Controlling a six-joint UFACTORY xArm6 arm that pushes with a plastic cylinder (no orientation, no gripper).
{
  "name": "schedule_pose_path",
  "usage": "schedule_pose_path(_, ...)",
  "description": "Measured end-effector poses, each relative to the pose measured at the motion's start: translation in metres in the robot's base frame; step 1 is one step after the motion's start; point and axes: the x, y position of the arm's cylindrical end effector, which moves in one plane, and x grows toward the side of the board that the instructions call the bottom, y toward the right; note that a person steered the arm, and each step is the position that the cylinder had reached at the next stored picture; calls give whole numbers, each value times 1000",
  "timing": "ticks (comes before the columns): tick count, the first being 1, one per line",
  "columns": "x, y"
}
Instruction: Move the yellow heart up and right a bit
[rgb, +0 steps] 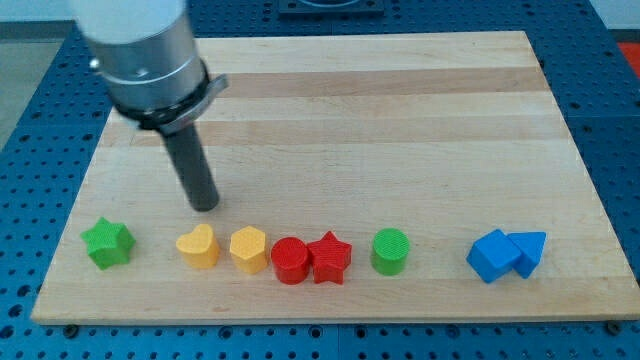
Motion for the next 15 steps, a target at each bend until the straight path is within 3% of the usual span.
schedule_pose_path(6, 40, -21)
schedule_pose_path(9, 86, -5)
schedule_pose_path(13, 90, 58)
schedule_pose_path(15, 57, 60)
